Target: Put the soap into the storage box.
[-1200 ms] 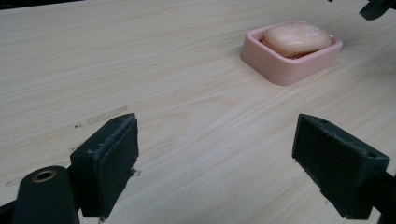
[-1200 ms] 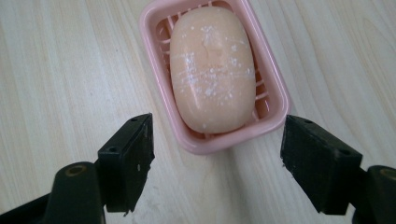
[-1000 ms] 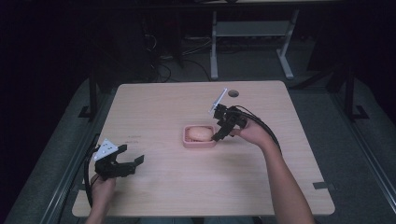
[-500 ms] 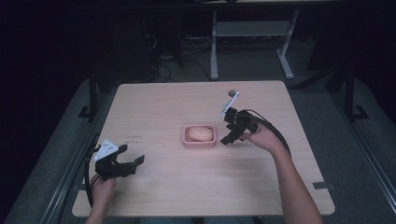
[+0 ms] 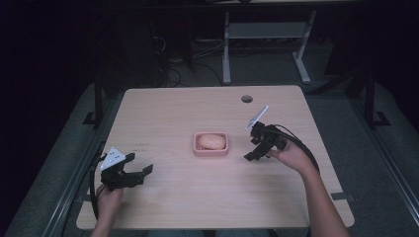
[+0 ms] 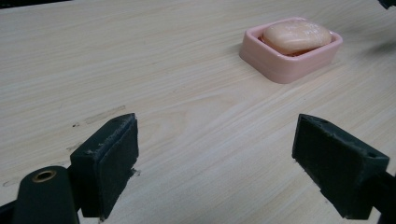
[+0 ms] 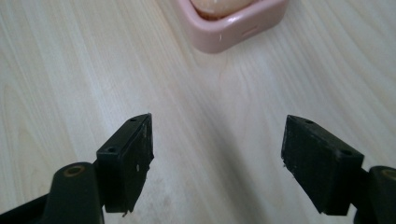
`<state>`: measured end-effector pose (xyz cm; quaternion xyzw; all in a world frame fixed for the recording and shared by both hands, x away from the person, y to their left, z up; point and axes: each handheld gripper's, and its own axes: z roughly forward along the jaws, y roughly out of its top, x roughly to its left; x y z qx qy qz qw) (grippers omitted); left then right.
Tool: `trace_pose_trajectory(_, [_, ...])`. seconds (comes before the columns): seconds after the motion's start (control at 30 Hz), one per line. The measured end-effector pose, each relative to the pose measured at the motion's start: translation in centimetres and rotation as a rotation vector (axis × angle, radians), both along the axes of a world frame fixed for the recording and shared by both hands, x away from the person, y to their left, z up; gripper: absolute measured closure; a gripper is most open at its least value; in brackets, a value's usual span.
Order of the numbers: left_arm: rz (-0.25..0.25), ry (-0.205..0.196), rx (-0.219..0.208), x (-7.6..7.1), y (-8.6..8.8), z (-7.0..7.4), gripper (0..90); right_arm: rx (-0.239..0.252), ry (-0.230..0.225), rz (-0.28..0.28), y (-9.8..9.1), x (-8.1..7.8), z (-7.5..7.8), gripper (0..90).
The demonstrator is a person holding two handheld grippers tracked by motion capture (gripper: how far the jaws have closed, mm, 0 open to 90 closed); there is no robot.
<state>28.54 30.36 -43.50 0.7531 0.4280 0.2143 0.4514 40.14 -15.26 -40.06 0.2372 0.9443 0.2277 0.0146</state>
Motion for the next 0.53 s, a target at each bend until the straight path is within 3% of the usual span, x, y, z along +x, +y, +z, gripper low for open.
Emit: trace_pose_trajectory(0.53, [-0.005, 0.000, 0.009, 0.0, -0.2, 0.0, 14.3, 0.027, 0.007, -0.069, -4.0, -4.2, -2.5, 24.6])
